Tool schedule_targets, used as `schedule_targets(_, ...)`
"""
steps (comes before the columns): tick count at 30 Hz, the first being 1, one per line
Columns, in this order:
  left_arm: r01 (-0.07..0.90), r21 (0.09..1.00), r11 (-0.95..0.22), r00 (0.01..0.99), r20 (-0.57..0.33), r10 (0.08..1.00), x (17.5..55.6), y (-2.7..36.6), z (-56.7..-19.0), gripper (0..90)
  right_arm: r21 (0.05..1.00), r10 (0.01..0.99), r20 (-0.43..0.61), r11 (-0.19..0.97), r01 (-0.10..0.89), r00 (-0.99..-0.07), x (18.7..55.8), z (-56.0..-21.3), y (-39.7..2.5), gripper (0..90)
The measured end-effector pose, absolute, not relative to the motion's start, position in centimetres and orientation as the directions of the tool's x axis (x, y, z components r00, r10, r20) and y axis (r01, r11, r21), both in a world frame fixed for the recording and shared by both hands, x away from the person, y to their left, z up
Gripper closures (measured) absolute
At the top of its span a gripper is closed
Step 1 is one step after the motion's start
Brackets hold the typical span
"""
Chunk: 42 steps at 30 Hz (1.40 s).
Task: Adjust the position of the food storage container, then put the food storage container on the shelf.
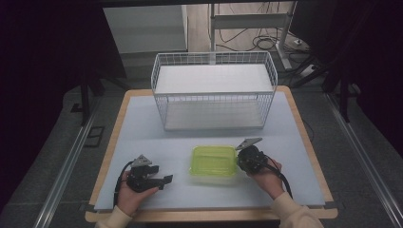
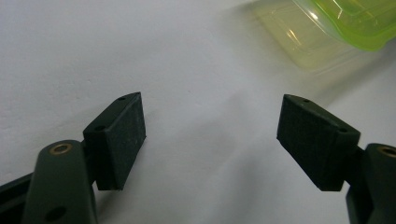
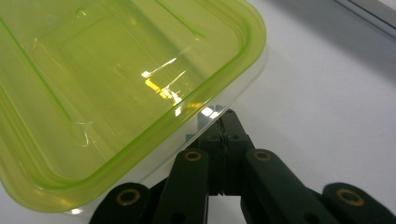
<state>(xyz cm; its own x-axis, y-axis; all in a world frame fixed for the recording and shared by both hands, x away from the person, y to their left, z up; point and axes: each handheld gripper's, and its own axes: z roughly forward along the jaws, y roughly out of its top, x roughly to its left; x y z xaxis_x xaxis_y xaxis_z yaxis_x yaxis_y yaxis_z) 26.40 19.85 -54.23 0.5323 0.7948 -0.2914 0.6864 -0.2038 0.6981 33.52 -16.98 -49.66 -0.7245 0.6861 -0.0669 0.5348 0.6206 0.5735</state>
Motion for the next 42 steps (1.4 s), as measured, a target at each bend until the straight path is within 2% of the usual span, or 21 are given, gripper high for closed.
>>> schedule_targets(8,0.686,0.7,-0.202,0.532,-0.292,0.795,26.4,19.9,-54.2,23.2,0.575,0.68,-0.069,0.625,0.528,-0.73,33.6,-49.8,-16.4,89.8)
schedule_targets(16,0.683,0.706,-0.188,0.526,-0.296,0.797,26.3,20.2,-54.1,23.2,0.609,0.716,-0.061,0.578,0.542,-0.695,33.5,-49.2,-18.6,89.8)
schedule_targets(29,0.681,0.719,-0.137,0.494,-0.313,0.811,26.0,20.5,-53.4,23.5,0.674,0.741,0.018,0.488,0.555,-0.672,31.9,-48.5,-22.8,89.3)
schedule_targets(34,0.666,0.733,-0.139,0.495,-0.296,0.817,26.1,19.8,-52.6,23.0,0.691,0.732,0.072,0.454,0.563,-0.678,31.8,-48.4,-23.3,84.7)
schedule_targets(35,0.655,0.741,-0.144,0.505,-0.288,0.814,26.2,19.5,-52.1,23.0,0.695,0.729,0.084,0.446,0.564,-0.68,31.9,-48.3,-23.3,82.5)
schedule_targets(38,0.637,0.757,-0.145,0.534,-0.297,0.792,26.4,18.7,-51.0,22.7,0.71,0.72,0.125,0.416,0.569,-0.683,32.0,-48.2,-23.5,66.2)
schedule_targets(40,0.645,0.753,-0.132,0.54,-0.327,0.775,26.6,18.3,-50.5,22.8,0.732,0.738,0.155,0.36,0.578,-0.656,32.1,-47.9,-23.7,47.3)
schedule_targets(42,0.65,0.75,-0.122,0.538,-0.34,0.771,26.8,18.4,-50.4,22.8,0.735,0.737,0.171,0.346,0.583,-0.654,32.2,-47.9,-23.8,43.8)
